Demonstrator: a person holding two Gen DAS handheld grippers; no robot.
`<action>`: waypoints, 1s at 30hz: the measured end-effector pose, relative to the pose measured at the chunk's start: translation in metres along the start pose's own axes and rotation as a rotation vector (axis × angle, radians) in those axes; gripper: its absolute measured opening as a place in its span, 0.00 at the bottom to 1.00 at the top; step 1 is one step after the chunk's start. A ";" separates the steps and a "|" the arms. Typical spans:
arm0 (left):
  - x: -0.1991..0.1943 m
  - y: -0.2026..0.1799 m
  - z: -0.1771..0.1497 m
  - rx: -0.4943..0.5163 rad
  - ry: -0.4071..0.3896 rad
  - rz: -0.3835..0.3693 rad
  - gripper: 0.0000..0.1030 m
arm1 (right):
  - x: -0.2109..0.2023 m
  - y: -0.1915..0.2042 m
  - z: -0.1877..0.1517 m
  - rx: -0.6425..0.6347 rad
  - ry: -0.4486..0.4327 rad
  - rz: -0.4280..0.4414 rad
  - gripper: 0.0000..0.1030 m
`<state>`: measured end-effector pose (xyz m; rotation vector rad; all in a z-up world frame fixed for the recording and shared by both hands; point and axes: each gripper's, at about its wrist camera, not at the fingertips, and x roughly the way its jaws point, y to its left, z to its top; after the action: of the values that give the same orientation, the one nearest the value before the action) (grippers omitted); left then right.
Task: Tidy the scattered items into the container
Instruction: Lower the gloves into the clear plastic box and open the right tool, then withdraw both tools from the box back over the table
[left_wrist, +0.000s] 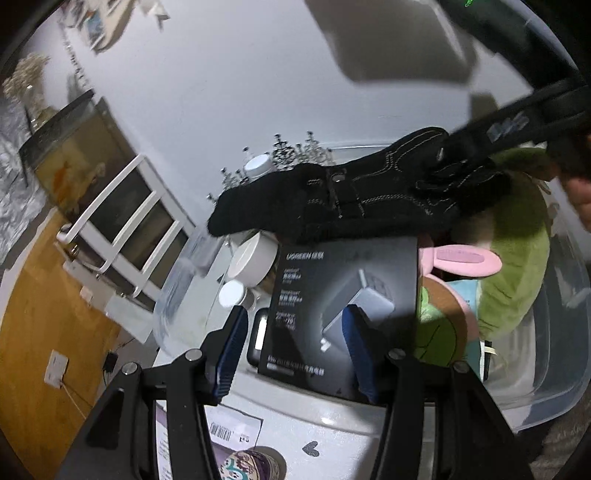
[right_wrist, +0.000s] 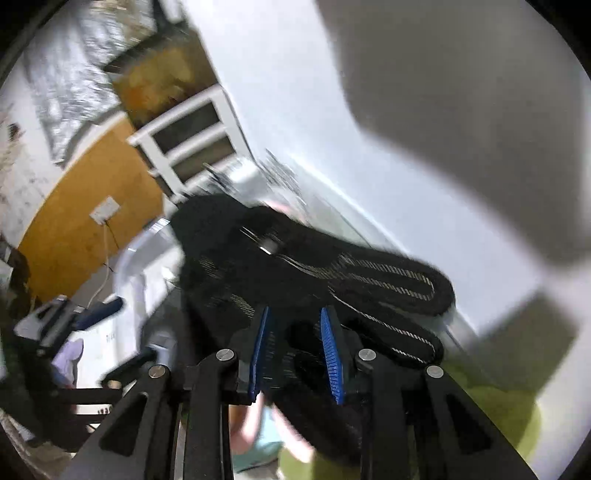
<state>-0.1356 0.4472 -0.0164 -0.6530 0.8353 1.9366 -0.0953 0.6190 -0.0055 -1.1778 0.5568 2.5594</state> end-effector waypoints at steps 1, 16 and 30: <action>-0.004 0.000 -0.003 -0.029 -0.006 0.006 0.51 | -0.003 0.005 0.001 -0.015 -0.019 0.007 0.26; -0.051 0.017 -0.027 -0.443 -0.138 0.093 0.95 | 0.047 0.027 0.014 -0.089 0.081 0.021 0.26; -0.091 0.004 -0.043 -0.552 -0.185 0.171 0.99 | -0.055 0.014 -0.043 -0.013 -0.226 0.063 1.00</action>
<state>-0.0928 0.3651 0.0230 -0.7206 0.2390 2.3660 -0.0377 0.5826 0.0149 -0.8705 0.5332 2.7054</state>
